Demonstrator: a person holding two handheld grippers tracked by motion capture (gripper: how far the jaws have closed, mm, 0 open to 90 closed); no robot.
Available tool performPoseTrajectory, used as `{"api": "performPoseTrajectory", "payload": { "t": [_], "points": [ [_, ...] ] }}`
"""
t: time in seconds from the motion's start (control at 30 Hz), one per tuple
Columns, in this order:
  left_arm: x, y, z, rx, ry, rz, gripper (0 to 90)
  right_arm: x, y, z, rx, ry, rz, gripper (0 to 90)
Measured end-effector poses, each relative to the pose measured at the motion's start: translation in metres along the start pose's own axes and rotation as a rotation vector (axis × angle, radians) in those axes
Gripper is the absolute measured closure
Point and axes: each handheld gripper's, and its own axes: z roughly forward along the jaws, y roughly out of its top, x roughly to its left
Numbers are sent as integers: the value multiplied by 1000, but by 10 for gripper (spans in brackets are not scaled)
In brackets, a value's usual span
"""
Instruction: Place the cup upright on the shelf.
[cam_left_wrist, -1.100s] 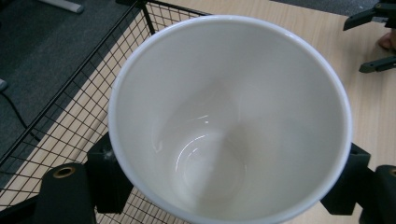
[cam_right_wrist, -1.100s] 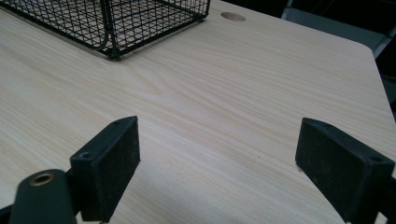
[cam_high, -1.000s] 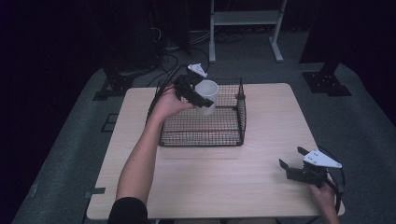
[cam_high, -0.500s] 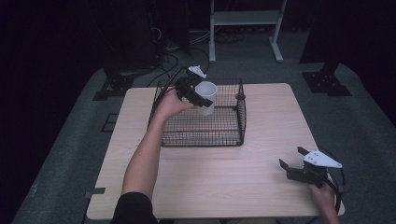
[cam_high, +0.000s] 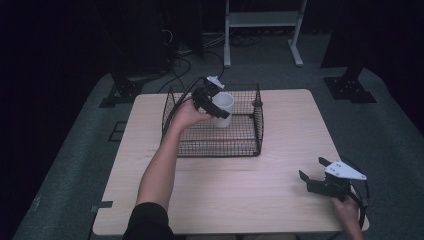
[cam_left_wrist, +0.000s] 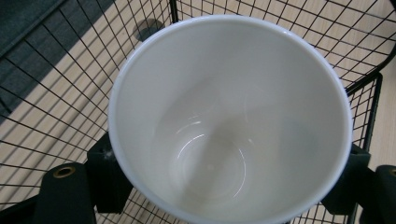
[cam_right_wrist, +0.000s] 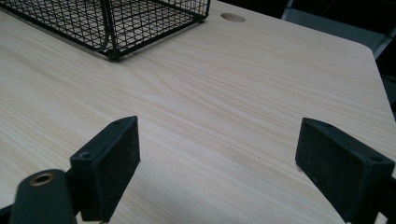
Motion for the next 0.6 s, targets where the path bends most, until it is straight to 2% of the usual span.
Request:
{"api": "performPoseTrajectory", "payload": {
  "t": [0.17, 0.2, 0.37, 0.6],
  "points": [
    [1, -5, 8, 23, 1, -6, 210, 0, 0, 0, 0, 0, -1, 131],
    [2, -7, 11, 25, -5, -18, 210, 0, 0, 0, -1, 0, -1, 131],
    [4, -11, 17, 45, -18, -24, 210, 0, 0, 0, 0, -1, 0, 131],
    [6, -19, 24, 50, -23, -42, 210, 0, 0, 0, -1, -1, 0, 131]
  ]
}}
